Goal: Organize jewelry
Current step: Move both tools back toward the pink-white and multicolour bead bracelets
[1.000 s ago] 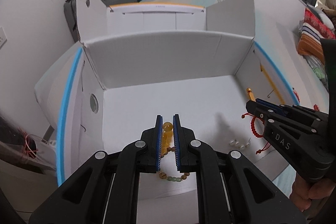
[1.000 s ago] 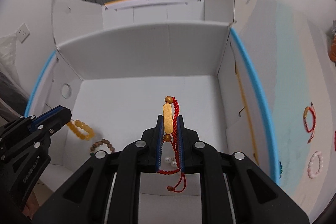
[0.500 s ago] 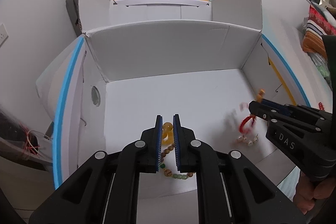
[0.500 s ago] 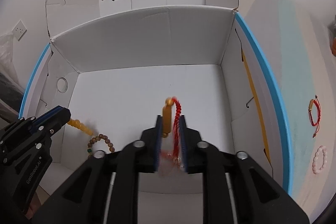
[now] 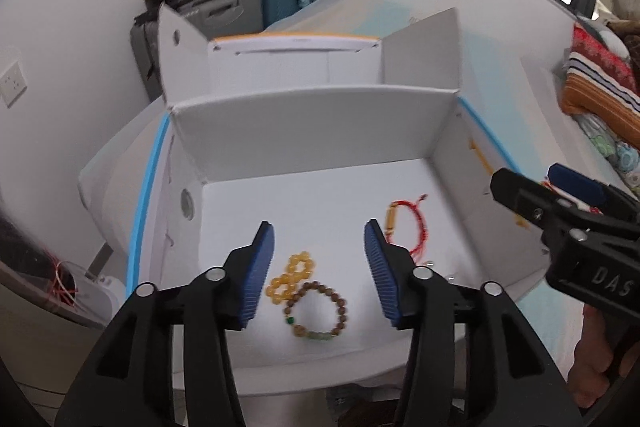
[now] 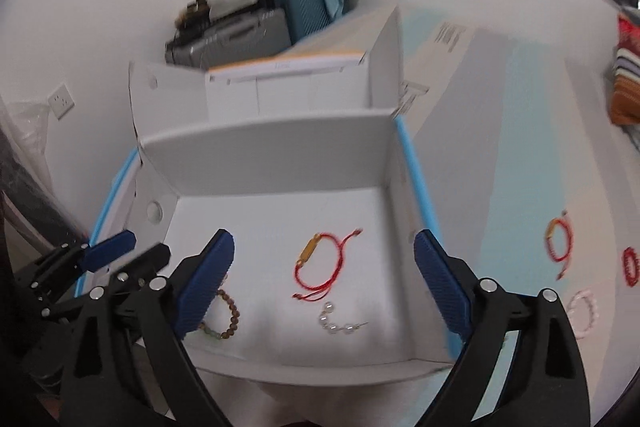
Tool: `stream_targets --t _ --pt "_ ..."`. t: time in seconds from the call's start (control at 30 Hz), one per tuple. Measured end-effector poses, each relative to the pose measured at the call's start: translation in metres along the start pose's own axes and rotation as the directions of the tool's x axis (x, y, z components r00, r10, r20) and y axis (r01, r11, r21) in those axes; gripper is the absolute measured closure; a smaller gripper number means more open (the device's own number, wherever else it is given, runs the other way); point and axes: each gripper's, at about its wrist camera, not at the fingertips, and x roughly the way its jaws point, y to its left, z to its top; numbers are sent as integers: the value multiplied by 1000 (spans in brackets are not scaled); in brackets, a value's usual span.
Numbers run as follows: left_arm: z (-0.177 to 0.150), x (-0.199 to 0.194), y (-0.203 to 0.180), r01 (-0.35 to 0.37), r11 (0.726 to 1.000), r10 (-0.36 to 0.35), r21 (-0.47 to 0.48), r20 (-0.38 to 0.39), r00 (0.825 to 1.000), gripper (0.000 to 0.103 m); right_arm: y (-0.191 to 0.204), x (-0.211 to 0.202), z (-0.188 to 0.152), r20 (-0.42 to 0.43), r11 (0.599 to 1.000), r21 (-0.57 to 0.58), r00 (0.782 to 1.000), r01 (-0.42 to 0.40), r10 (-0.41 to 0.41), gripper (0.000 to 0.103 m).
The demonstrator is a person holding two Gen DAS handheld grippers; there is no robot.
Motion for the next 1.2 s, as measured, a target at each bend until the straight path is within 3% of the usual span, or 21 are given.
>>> stream_targets --t 0.03,0.23,0.63,0.9,1.2 --pt "1 -4 -4 3 1000 -3 5 9 1000 42 -2 -6 0 9 1000 1 1000 1 -1 11" --pt "3 -23 -38 33 999 -35 36 58 998 26 -39 -38 3 58 999 41 998 22 -24 8" --pt "4 -44 -132 97 986 -110 138 94 989 8 -139 -90 -18 91 983 145 987 115 -129 8" --pt "-7 -39 -200 146 963 -165 226 70 984 6 -203 -109 -40 77 964 202 978 175 -194 8" --pt "-30 -11 -270 197 930 -209 311 6 978 6 -265 -99 -65 3 940 257 972 226 -234 8"
